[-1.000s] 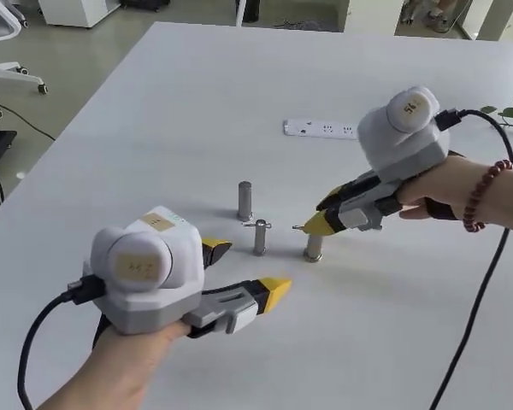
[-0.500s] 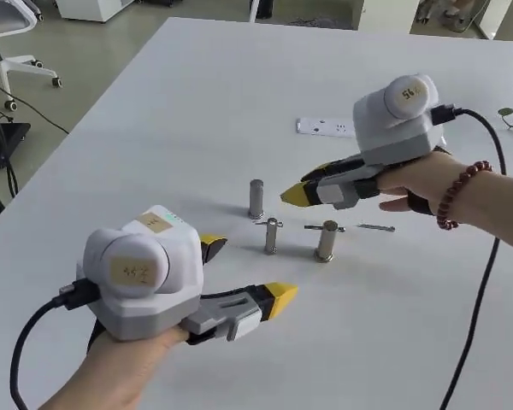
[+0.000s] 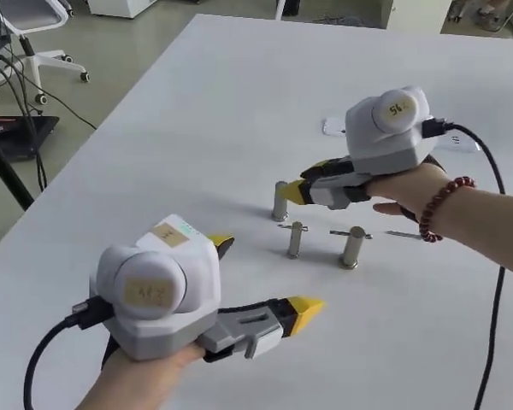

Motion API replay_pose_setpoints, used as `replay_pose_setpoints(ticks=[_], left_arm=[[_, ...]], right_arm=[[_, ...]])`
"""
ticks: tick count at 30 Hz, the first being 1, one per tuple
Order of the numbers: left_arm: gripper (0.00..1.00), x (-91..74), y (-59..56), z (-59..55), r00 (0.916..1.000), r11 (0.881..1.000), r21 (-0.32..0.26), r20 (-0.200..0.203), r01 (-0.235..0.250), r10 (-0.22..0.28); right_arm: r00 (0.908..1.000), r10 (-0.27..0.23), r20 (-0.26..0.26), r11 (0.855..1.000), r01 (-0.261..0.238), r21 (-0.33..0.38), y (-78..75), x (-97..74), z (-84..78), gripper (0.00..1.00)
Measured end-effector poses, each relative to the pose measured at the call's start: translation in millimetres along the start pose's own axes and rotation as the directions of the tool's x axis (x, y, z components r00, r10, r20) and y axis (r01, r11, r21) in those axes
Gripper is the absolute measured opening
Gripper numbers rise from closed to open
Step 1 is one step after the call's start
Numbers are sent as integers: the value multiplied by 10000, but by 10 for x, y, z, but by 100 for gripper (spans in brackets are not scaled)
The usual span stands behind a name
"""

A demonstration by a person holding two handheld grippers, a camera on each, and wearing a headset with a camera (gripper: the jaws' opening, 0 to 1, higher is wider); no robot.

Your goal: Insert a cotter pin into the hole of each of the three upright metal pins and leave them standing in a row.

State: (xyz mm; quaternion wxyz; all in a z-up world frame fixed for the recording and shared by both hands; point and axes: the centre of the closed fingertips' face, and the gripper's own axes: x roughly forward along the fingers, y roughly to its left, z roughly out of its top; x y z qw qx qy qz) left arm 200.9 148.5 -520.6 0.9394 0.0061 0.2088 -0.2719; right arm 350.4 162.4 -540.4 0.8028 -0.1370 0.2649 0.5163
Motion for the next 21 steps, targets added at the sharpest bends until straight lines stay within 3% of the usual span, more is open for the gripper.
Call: replay_pose_setpoints(ticks=[6,14,21], left_arm=[[81,-5,-4,-28,10000,10000,8,-35,-45,45],[80,-48,130,-45,9988,9987,-139,-15,-498,498],[79,-22,131,-50,9987,9985,-200,-42,-500,499]], right_arm=[[9998,-173,-122,9998,173,16,-18,113,-45,23],[9987,-460,-229,9989,460,-19,-53,202,-78,18],[9986,-451,-267,9978,438,-489,-76,269,-131,14]])
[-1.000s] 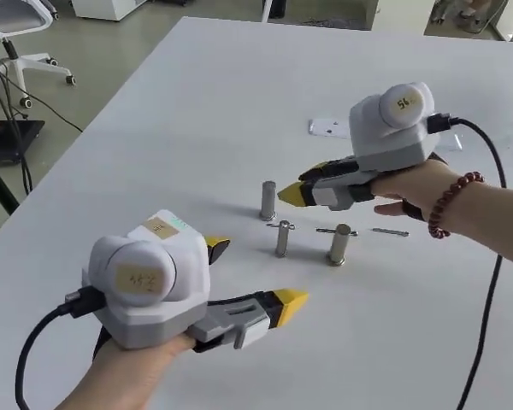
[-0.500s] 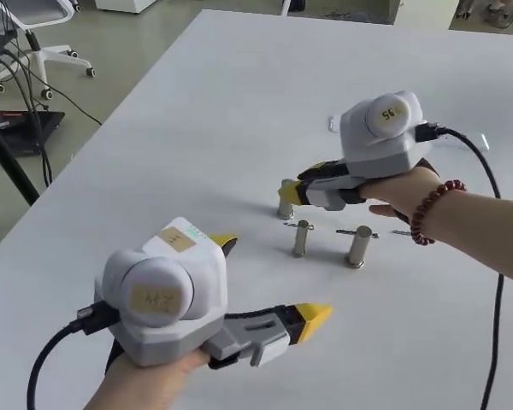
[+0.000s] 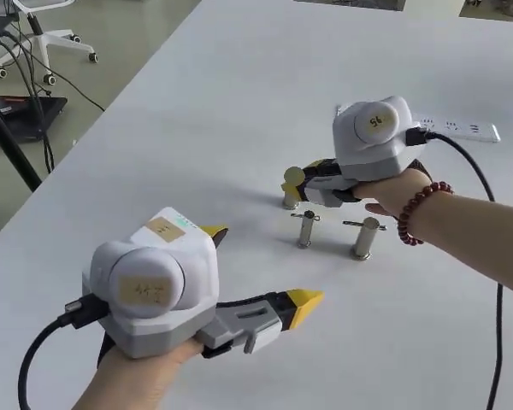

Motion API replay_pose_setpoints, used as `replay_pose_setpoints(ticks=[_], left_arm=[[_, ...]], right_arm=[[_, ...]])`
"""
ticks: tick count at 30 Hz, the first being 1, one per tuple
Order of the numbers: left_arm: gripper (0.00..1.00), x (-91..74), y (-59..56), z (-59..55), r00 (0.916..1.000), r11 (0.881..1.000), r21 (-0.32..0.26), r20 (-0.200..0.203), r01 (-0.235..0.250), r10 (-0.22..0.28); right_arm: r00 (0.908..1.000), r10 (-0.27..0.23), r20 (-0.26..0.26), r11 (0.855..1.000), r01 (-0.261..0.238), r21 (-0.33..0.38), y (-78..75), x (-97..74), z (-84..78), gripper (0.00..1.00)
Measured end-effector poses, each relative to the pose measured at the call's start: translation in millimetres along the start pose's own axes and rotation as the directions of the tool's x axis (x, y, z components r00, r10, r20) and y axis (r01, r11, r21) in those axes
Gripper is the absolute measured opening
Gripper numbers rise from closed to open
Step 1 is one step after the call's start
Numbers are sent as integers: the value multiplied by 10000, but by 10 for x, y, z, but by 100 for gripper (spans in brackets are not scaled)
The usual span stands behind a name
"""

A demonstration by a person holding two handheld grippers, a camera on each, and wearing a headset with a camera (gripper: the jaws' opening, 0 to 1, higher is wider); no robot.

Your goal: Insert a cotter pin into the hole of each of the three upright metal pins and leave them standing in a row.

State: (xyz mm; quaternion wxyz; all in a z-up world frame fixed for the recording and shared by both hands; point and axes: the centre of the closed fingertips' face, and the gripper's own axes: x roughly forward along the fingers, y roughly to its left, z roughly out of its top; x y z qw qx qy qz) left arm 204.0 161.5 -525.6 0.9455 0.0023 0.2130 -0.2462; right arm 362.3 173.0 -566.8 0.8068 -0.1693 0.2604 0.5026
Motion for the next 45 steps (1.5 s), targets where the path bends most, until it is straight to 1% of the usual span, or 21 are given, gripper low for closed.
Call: replay_pose_setpoints(ticks=[5,7,8,11,16,21,22,26,29,34,35,37,39,43,45], left_arm=[[78,7,-10,-23,10000,10000,-38,-80,57,-57],[78,7,-6,-24,10000,10000,-20,-82,50,-50],[78,10,-6,-23,10000,10000,-50,-74,59,-59],[78,17,-13,-21,9999,10000,-35,-68,91,-91],[78,27,-39,-29,9998,9998,-5,-111,184,-184],[79,22,-42,-38,9997,9998,-18,-137,196,-196],[79,21,-42,-38,9997,9998,-18,-136,193,-193],[80,15,-31,-32,9998,9999,-51,-112,140,-141],[80,18,-34,-39,9997,9998,-120,-147,175,-177],[83,21,-56,-34,9996,9996,-115,-128,252,-253],[84,22,-61,-28,9996,9993,-235,-64,278,-280],[86,20,-66,-15,9995,9991,-264,12,322,-322],[89,19,-68,-15,9995,9994,-156,-17,316,-316],[91,23,-81,-38,9994,9995,-52,-148,320,-321],[92,24,-91,-34,9994,9995,32,-135,325,-325]], right_arm=[[10000,-39,33,9998,40,-204,-13,53,5,11],[10000,-85,-35,9997,84,-232,-35,48,4,12],[10000,-48,-16,9997,48,-222,-16,52,10,11],[10000,-89,-11,9995,88,-300,-26,46,9,9],[10000,23,-25,9998,-24,-210,-14,48,4,9],[9999,106,-112,9997,-108,-232,-9,65,-18,9],[9999,117,-119,9999,-119,-101,-17,62,-21,9],[9997,151,-185,9997,-154,-194,-18,31,-36,8],[9996,105,-260,9998,-110,-182,-16,-13,-50,8],[9990,8,-438,9998,-17,-218,-71,-89,-110,8],[9989,-18,-463,9997,7,-233,-81,-108,-121,8],[9990,-72,-452,9997,62,-224,-122,-158,-147,8],[9989,-137,-445,9998,132,-133,-175,-228,-185,8],[9976,-321,-614,9994,315,-115,-257,-342,-262,8],[9971,-384,-661,9992,379,-88,-272,-414,-304,8]])
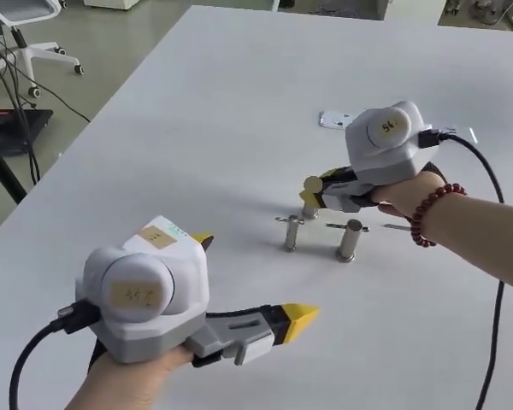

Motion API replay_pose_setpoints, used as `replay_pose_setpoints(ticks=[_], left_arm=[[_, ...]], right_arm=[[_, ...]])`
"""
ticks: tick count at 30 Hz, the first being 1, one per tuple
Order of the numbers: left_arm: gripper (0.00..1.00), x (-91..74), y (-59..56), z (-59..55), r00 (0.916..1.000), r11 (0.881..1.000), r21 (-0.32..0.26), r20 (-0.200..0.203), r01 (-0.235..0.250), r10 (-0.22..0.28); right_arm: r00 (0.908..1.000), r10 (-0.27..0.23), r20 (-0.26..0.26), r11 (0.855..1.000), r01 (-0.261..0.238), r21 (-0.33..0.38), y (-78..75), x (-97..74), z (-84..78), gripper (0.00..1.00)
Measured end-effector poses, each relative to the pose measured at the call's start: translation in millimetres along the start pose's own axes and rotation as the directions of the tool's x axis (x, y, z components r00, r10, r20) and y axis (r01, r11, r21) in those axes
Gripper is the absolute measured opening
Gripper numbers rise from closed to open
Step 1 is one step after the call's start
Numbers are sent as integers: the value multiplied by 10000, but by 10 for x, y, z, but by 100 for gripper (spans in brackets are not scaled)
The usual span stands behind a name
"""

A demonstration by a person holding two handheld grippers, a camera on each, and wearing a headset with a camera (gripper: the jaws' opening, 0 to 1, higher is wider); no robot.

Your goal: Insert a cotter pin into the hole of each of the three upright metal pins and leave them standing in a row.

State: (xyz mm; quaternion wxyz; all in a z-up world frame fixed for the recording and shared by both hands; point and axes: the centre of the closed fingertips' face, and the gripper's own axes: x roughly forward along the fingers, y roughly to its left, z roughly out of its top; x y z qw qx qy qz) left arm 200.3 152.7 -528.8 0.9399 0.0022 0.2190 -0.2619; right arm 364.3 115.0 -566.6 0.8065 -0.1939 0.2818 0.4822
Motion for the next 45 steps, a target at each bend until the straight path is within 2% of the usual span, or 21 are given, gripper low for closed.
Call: replay_pose_setpoints(ticks=[12,21,29,31,45], left_arm=[[99,-13,-22,37,9999,9999,135,134,41,-42],[99,-35,-47,20,10000,10000,70,70,64,-65],[99,-71,-57,22,10000,10000,70,61,16,-16],[99,-83,-68,19,10000,9999,134,49,27,-27],[97,-118,-132,17,10000,9997,231,41,79,-80]], right_arm=[[9991,-377,-215,9989,383,286,-111,-380,-271,8],[9978,-587,-310,9972,600,449,-175,-646,-445,8],[9971,-612,-452,9969,633,458,-112,-857,-600,8],[9970,-602,-488,9968,626,497,-149,-925,-683,8],[9989,30,-467,9997,-19,246,251,-1087,-805,8]])
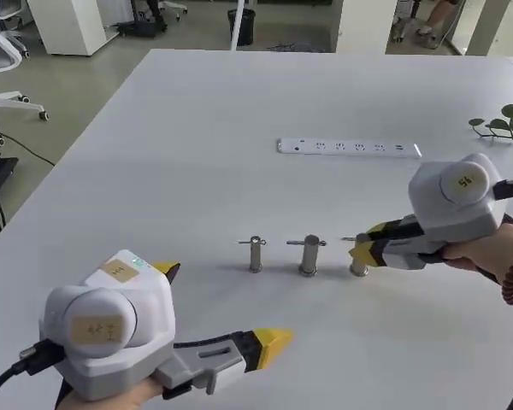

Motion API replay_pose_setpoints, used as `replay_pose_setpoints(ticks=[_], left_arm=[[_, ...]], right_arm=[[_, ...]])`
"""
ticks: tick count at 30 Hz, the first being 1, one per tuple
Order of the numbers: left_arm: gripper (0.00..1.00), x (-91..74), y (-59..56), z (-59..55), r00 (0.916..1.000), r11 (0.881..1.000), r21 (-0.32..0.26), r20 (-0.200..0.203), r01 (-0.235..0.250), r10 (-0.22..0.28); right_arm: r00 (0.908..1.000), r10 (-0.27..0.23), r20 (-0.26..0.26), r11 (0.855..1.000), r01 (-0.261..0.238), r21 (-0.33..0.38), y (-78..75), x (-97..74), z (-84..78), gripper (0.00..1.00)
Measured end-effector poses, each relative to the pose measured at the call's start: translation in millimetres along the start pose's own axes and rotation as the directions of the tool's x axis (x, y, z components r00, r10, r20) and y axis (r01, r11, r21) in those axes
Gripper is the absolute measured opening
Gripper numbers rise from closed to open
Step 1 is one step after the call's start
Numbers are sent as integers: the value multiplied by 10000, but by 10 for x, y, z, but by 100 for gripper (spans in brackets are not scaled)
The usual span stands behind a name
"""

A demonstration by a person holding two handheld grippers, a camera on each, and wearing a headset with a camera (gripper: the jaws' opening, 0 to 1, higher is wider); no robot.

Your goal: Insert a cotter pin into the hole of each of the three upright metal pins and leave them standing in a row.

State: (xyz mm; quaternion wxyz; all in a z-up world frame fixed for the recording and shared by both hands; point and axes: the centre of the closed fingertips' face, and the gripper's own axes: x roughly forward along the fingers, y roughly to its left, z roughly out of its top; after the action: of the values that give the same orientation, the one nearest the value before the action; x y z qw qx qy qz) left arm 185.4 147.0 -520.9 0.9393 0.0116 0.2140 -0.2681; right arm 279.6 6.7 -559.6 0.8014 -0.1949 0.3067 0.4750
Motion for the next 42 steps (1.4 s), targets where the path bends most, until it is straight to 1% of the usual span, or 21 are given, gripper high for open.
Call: replay_pose_setpoints(ticks=[1,2,8,12,14,16,21,29,35,38,42], left_arm=[[97,-5,-4,1,10000,10000,-10,6,-2,2],[97,-7,-4,1,10000,10000,-12,9,-5,5],[96,-21,-11,3,10000,10000,-23,7,-38,38],[96,-31,-15,-2,10000,10000,-39,-13,-44,43],[96,-39,-13,-4,10000,10000,-67,-2,-59,59],[95,-49,-12,-10,10000,9999,-115,-6,-74,74],[95,-62,-6,-6,9999,9998,-144,17,-110,110],[96,-55,-30,-5,10000,9999,-115,-7,-29,29],[95,-52,-36,-10,10000,9999,-133,-8,-4,4],[95,-57,-28,7,9999,9997,-230,118,3,0],[95,-58,-23,-10,10000,9998,-207,43,-7,8]], right_arm=[[9999,123,30,9999,-123,-73,57,-3,-1,8],[9999,145,30,9999,-145,-79,69,-3,-1,8],[9984,554,65,9977,-551,-398,249,22,32,8],[9973,720,135,9965,-714,-435,317,52,58,8],[9965,825,161,9956,-817,-470,377,80,71,8],[9955,933,160,9945,-924,-489,373,104,42,8],[9935,1126,170,9920,-1114,-594,494,159,73,8],[9915,1252,345,9906,-1229,-605,539,258,168,8],[9903,1352,325,9886,-1327,-705,586,326,197,8],[9892,1429,312,9873,-1403,-747,606,353,201,8],[9884,1469,384,9868,-1438,-742,619,369,224,8]])
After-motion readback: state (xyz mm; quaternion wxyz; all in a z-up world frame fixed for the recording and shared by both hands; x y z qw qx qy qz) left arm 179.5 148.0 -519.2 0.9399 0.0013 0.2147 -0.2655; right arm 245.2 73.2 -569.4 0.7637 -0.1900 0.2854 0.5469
